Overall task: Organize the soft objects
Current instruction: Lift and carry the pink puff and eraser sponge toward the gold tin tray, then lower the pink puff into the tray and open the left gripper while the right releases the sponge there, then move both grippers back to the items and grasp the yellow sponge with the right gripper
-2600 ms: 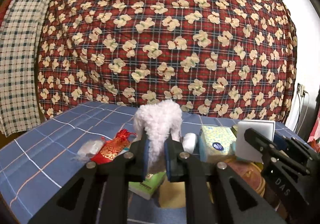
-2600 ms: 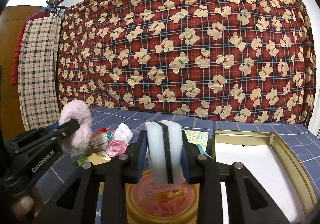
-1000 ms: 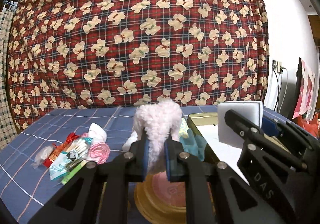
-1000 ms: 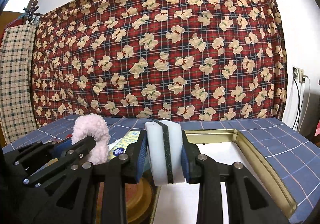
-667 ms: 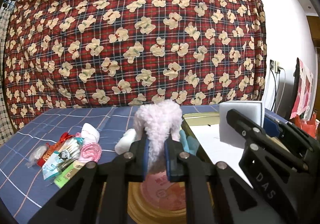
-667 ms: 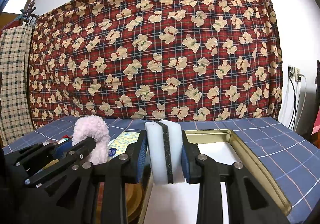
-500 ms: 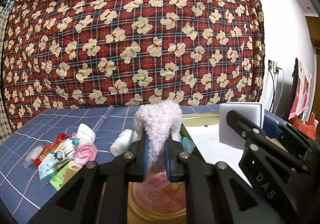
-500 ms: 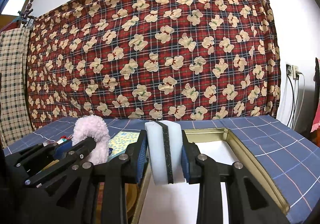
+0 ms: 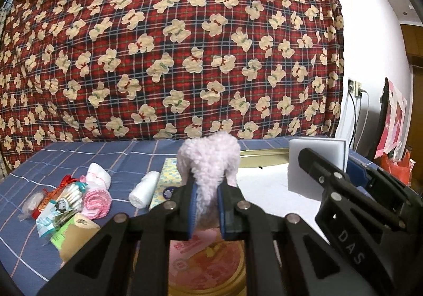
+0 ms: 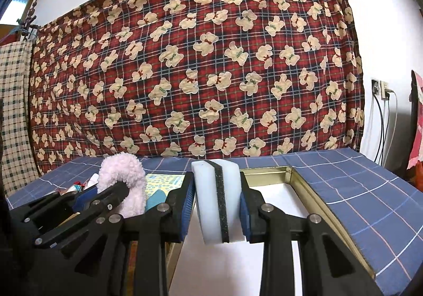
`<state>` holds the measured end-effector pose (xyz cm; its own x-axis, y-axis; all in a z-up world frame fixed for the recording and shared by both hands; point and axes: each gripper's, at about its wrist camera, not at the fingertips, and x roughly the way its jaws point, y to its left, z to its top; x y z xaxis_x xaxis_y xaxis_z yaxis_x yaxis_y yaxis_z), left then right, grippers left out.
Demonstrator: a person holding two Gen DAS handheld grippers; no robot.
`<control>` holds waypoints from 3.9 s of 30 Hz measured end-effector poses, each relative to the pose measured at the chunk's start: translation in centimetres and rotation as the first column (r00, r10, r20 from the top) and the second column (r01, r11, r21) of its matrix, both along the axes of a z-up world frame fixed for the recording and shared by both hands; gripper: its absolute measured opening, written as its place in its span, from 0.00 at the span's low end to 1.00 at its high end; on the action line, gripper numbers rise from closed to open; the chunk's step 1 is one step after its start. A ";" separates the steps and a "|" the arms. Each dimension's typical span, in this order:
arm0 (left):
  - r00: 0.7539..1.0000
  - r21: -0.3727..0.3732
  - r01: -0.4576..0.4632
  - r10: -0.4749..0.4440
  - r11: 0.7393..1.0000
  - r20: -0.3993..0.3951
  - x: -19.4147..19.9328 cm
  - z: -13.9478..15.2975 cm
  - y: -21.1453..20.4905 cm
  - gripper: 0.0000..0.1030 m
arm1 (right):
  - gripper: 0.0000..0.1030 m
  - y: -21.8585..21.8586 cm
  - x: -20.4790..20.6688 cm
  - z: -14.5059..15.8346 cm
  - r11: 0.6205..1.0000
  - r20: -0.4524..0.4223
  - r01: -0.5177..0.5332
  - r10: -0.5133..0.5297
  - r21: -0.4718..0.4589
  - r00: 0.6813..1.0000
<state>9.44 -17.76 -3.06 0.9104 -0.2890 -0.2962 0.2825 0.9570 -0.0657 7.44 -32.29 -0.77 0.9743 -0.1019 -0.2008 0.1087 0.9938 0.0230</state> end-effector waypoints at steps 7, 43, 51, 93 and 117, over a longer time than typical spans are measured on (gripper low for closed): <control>0.998 -0.024 0.050 -0.051 0.998 -0.047 0.7 -0.2 -0.9 0.11 | 0.32 -0.7 -0.1 0.0 1.000 0.004 0.005 -0.005 0.008 1.000; 0.889 0.070 0.263 -0.213 0.962 -0.405 6.8 0.6 -10.8 0.11 | 0.32 -12.1 6.5 1.6 0.999 -0.353 0.011 0.007 0.050 0.936; 0.872 0.081 0.280 -0.218 0.957 -0.438 7.5 0.4 -11.4 0.25 | 0.46 -12.2 7.6 0.9 0.999 -0.393 0.005 0.013 0.044 0.919; 0.915 0.053 -0.366 0.370 0.929 -0.161 0.1 -0.6 18.4 0.90 | 0.78 11.3 1.6 -0.1 0.900 -0.214 -0.436 0.424 -0.006 0.880; 0.885 0.022 -0.398 0.390 0.917 -0.255 1.0 -3.7 22.2 0.91 | 0.78 18.3 5.8 -4.2 0.880 -0.442 -0.468 0.390 -0.079 0.808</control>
